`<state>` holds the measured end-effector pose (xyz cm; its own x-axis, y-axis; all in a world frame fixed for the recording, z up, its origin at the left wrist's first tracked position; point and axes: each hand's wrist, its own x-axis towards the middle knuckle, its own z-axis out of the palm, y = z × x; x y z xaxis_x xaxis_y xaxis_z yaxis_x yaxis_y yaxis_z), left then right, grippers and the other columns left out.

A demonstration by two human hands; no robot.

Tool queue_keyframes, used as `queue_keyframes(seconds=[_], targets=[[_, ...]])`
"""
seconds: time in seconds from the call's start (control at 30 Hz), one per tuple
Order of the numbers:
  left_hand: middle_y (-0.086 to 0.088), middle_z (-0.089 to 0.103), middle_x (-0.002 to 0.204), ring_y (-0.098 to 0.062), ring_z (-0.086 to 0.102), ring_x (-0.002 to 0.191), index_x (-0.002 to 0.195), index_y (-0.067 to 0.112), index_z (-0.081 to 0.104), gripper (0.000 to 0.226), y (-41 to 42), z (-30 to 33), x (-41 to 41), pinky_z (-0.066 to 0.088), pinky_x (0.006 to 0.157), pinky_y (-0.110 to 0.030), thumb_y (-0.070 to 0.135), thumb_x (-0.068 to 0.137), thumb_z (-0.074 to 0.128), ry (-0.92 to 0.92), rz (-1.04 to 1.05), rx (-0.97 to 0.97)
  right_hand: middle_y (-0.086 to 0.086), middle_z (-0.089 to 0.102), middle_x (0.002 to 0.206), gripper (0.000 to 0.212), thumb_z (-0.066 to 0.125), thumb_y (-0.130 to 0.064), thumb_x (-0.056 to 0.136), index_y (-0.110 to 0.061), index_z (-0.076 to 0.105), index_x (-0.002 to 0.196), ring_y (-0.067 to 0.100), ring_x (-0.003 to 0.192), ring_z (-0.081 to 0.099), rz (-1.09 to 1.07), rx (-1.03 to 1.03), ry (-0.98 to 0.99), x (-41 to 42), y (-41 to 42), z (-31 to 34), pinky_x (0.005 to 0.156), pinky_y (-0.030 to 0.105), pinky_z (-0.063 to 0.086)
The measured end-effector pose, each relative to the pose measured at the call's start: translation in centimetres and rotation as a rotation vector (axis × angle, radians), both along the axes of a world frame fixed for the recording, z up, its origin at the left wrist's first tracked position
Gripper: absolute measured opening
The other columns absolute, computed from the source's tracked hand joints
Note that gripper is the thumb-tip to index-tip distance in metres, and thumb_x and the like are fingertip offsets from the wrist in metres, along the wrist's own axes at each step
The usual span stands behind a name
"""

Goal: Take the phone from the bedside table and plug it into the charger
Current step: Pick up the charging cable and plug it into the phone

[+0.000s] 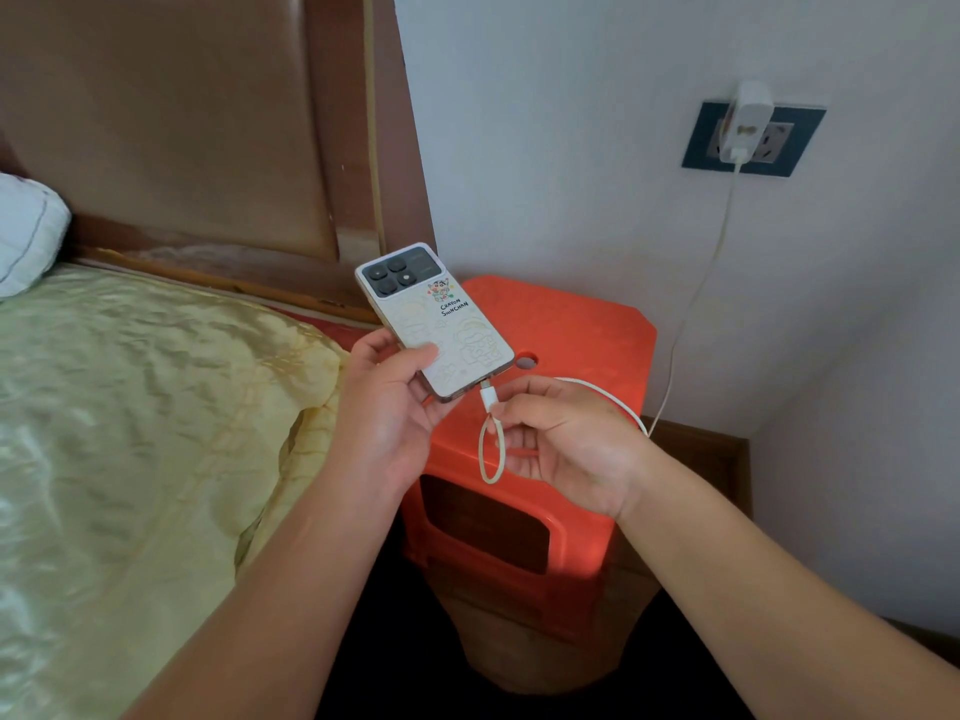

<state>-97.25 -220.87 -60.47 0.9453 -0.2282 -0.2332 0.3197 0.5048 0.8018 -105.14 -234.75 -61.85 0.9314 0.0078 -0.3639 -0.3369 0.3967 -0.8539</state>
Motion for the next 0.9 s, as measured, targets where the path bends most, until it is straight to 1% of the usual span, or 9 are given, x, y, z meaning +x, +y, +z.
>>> queue_keyframes(seconds=[0.13,0.3,0.4,0.53,0.67,0.8,0.9], targets=[[-0.011,0.077,0.094,-0.027,0.074,0.083,0.099,0.015,0.050,0.027,0.2,-0.5,0.1,0.057,0.055,-0.034,-0.008,0.086,0.054,-0.008,-0.022,0.014,0.002,0.067,0.073,0.010,0.063,-0.006,0.085,-0.015,0.064,0.085,0.011,0.062,0.058,0.005,-0.031,0.024,0.0,0.2,0.0,0.061,0.027,0.049],[-0.008,0.078,0.094,-0.025,0.075,0.081,0.100,0.017,0.049,0.027,0.0,-1.1,0.5,0.057,0.053,-0.033,-0.006,0.086,0.054,-0.026,-0.037,0.072,0.001,0.067,0.072,0.010,0.062,-0.006,0.085,-0.015,0.063,0.089,0.011,0.062,0.058,0.024,-0.045,0.083,0.3,-0.1,0.0,0.060,0.026,0.050],[-0.009,0.077,0.098,-0.025,0.075,0.081,0.103,0.016,0.049,0.028,0.0,-1.4,0.6,0.057,0.055,-0.033,-0.005,0.086,0.055,-0.031,-0.042,0.136,0.001,0.068,0.070,0.010,0.062,-0.005,0.086,-0.015,0.065,0.085,0.010,0.059,0.060,0.039,-0.046,0.131,0.6,-0.4,0.0,0.057,0.025,0.051],[-0.014,0.073,0.107,-0.027,0.075,0.081,0.106,0.016,0.048,0.030,0.0,-1.5,0.9,0.057,0.055,-0.035,-0.005,0.085,0.056,0.004,-0.025,0.223,0.002,0.069,0.068,0.009,0.066,-0.005,0.083,-0.014,0.065,0.083,0.010,0.056,0.059,0.001,-0.014,0.187,0.9,-0.3,-0.2,0.054,0.024,0.050],[-0.013,0.075,0.103,-0.025,0.075,0.079,0.111,0.015,0.048,0.033,-0.1,-1.9,1.0,0.056,0.052,-0.032,-0.006,0.086,0.055,0.059,-0.019,0.141,0.003,0.068,0.067,0.009,0.067,-0.004,0.081,-0.012,0.066,0.084,0.009,0.053,0.058,-0.032,0.026,0.217,1.3,-0.3,-0.2,0.049,0.022,0.048],[-0.005,0.078,0.089,-0.023,0.075,0.077,0.109,0.016,0.049,0.034,-0.8,-2.8,1.0,0.056,0.054,-0.033,-0.007,0.085,0.055,0.057,-0.005,0.111,0.003,0.067,0.065,0.009,0.066,-0.002,0.082,-0.011,0.066,0.086,0.009,0.053,0.057,-0.065,0.061,0.228,1.5,-0.8,-0.6,0.046,0.021,0.048],[-0.003,0.079,0.087,-0.023,0.075,0.078,0.106,0.017,0.049,0.032,-1.6,-3.3,0.7,0.056,0.053,-0.033,-0.007,0.085,0.054,0.051,-0.007,0.099,0.002,0.066,0.065,0.011,0.066,-0.001,0.082,-0.008,0.067,0.090,0.008,0.052,0.056,-0.100,0.072,0.226,1.3,-1.3,-1.2,0.045,0.021,0.048]])
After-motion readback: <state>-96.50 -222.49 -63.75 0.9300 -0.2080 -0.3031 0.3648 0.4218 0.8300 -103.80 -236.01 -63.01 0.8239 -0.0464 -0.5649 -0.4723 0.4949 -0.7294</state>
